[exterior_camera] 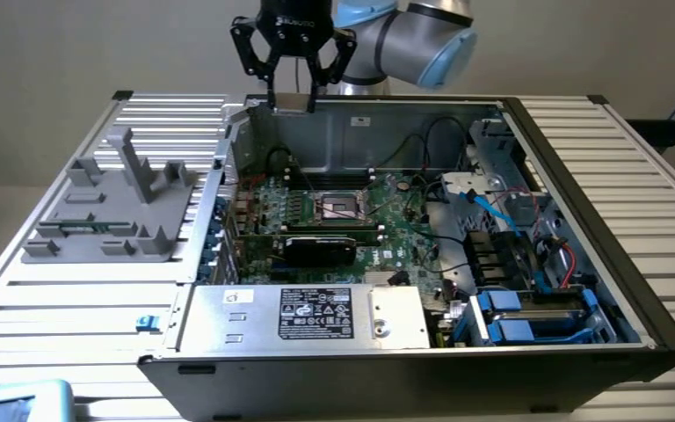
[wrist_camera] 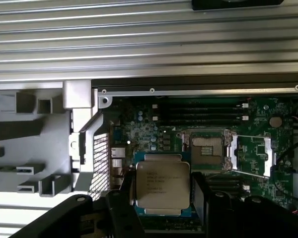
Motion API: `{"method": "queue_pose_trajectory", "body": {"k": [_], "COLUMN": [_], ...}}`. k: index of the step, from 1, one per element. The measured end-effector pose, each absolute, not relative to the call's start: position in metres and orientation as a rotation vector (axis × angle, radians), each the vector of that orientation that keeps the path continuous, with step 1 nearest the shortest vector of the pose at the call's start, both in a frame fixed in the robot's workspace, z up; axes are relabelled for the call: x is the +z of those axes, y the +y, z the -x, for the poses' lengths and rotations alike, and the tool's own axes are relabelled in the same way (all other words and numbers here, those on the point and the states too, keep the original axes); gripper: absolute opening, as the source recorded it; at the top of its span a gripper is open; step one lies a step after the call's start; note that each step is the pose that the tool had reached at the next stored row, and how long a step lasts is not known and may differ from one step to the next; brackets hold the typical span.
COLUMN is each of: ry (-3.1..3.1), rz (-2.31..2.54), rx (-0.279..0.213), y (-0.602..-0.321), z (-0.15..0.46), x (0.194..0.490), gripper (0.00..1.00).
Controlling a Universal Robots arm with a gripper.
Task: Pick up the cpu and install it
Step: 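Pick up the cpu and move it towards the insertion slot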
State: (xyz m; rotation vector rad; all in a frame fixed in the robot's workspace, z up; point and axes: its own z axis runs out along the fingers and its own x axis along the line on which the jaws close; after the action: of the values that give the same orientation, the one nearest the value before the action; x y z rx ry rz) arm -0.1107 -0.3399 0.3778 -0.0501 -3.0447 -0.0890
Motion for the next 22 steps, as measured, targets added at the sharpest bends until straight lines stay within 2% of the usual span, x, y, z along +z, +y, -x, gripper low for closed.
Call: {"method": "queue_pose_trajectory", "body": {"k": [22], "ry": [-3.146], "rz": [0.052], "rx": [-0.094], "y": [-0.336], "z": [0.071], "x": [0.369], "gripper": [0.55]}}
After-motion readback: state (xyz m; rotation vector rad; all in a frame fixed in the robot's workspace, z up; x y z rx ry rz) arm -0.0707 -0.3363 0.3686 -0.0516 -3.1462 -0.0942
